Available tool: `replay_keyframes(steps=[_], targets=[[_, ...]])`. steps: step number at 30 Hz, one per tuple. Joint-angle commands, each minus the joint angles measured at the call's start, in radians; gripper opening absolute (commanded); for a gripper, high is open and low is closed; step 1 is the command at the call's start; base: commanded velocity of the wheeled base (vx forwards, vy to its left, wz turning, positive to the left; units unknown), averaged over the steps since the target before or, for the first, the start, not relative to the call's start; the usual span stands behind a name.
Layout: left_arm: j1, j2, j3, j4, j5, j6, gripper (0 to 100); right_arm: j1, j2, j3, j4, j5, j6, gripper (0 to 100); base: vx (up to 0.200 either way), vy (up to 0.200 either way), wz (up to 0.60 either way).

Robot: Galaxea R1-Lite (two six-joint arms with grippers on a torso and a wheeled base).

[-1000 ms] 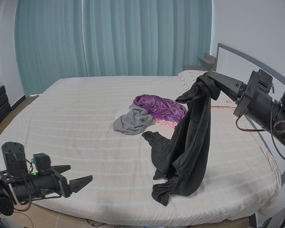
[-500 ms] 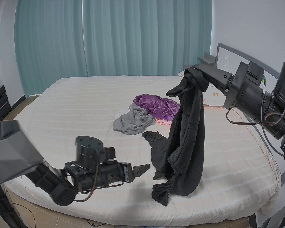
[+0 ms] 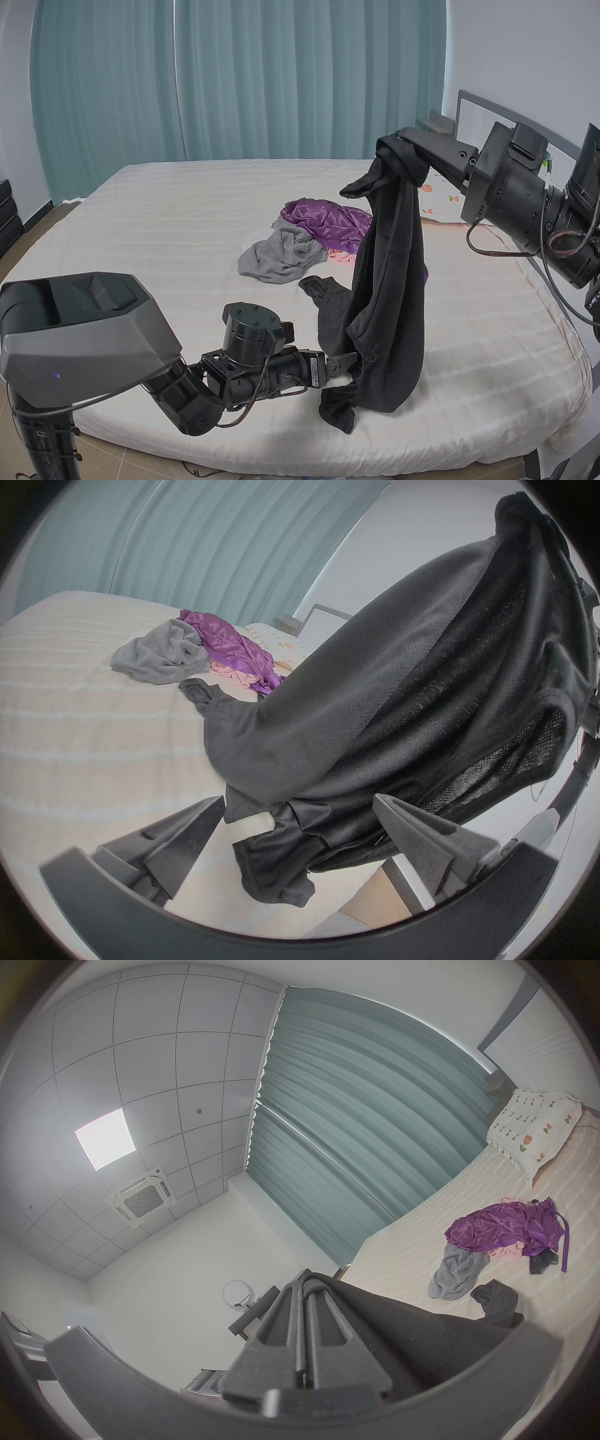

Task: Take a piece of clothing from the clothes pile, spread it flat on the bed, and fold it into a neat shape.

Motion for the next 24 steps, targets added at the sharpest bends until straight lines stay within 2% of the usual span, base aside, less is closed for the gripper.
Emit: replay_keyframes(steps=[1,9,15,22,24], targets=[[-0.001,0.049,-0.017,-0.031,-0.006,-0.001,100,0.004,-0.012,-0.008,0.001,0.000,-0.003,0,0.000,0.000,0.00],[0.036,0.101,-0.032,-0.076,-0.007,-0.042,100,0.007,-0.037,0.000,0.008,0.000,-0.004,0,0.000,0.000,0.00],[0.050,0.207,-0.127,-0.073,-0.007,-0.036,100,0.013,-0.032,0.001,0.008,0.000,-0.004,0,0.000,0.000,0.00],[0.061,0.271,-0.227,-0.005,0.025,-0.033,100,0.004,-0.030,-0.003,0.008,0.000,-0.004,0,0.000,0.000,0.00],[0.061,0.303,-0.285,0.030,0.083,-0.032,100,-0.008,-0.024,-0.005,0.007,0.000,-0.004,0,0.000,0.000,0.00]])
